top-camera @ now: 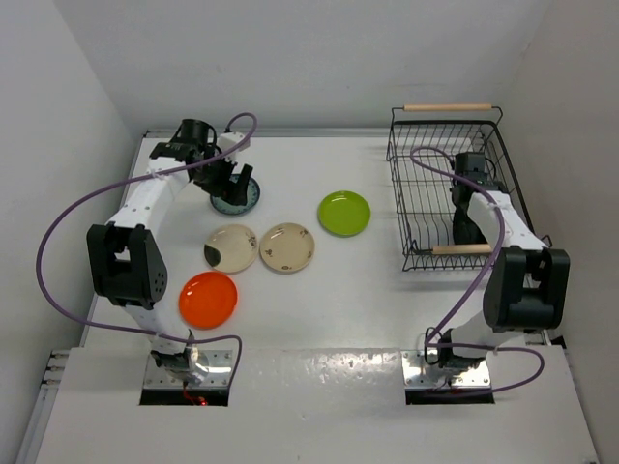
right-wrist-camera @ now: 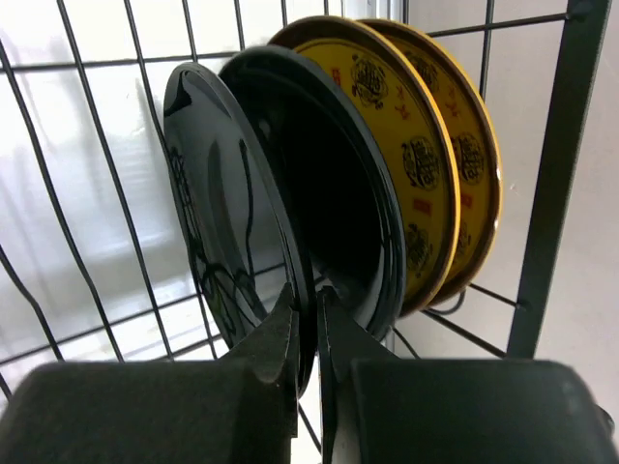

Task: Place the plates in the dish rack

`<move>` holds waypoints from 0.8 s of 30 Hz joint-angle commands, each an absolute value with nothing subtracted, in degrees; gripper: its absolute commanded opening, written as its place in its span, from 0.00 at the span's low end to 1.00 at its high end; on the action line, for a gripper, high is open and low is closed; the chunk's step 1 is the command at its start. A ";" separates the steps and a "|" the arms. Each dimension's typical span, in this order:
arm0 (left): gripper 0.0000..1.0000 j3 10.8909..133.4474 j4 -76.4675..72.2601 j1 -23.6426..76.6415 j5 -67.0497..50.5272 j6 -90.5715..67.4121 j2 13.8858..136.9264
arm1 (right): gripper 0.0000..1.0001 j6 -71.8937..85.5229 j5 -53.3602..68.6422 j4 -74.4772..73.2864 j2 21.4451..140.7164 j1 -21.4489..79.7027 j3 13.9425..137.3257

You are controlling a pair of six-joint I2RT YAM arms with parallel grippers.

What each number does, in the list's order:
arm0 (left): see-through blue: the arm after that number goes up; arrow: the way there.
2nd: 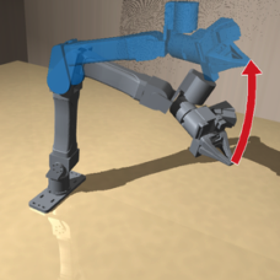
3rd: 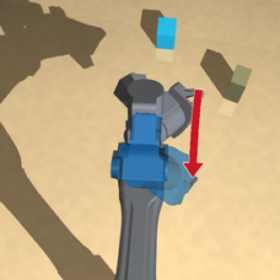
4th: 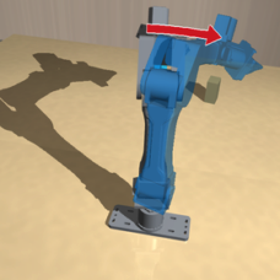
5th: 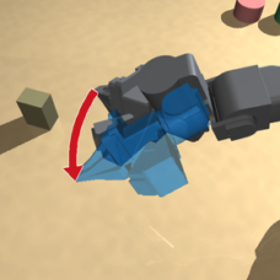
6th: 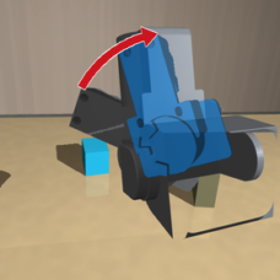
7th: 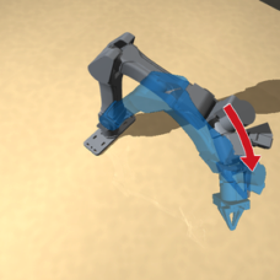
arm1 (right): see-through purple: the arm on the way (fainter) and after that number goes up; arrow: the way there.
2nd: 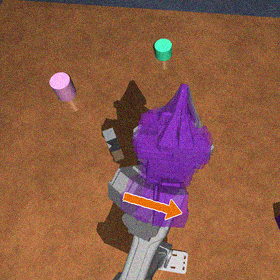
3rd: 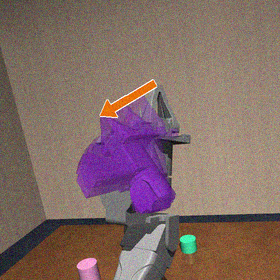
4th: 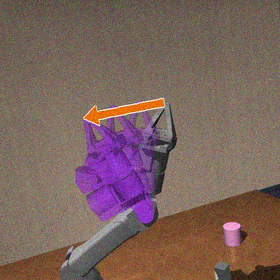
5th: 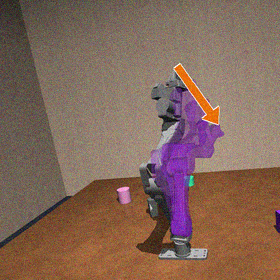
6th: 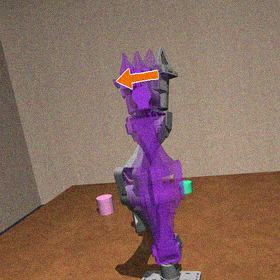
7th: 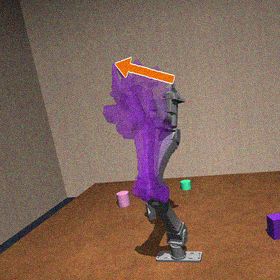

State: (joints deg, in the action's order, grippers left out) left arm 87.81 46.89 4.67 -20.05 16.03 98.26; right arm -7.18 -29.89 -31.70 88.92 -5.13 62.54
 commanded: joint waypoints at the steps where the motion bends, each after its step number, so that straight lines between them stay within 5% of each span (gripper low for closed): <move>1: 0.97 87.89 45.79 4.04 -20.30 16.52 97.29 | 0.00 -5.36 -29.88 -27.95 89.47 -5.27 62.14; 4: 0.97 87.36 45.79 4.04 -19.78 16.52 96.77 | 0.08 -5.28 -30.15 -28.91 90.52 -5.19 63.62; 6: 0.97 87.36 45.79 4.04 -19.25 16.52 96.25 | 0.30 -5.10 -29.79 -30.32 90.79 -5.19 65.29; 9: 0.97 86.84 45.79 4.04 -18.64 17.05 95.72 | 0.50 -5.27 -28.39 -30.76 89.22 -5.10 66.35; 21: 0.98 86.84 45.79 -0.17 -15.65 16.97 91.94 | 0.85 2.32 -24.27 -37.34 81.92 -0.54 80.50; 22: 1.00 86.05 45.79 -1.05 -15.12 16.35 90.98 | 0.70 4.37 -18.17 -38.14 80.43 -0.44 82.68; 23: 1.00 85.52 45.18 -2.97 -14.60 15.13 90.44 | 0.34 7.79 -4.79 -38.58 78.77 1.21 83.66; 24: 1.00 84.91 45.18 -4.03 -13.37 15.12 90.44 | 0.11 10.61 3.43 -36.76 78.05 1.32 83.50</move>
State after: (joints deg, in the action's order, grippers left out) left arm 86.00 46.17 -0.45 -16.32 16.53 94.04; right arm 0.71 -17.56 -36.77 83.42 -1.04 79.55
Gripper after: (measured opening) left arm 0.994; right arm 0.250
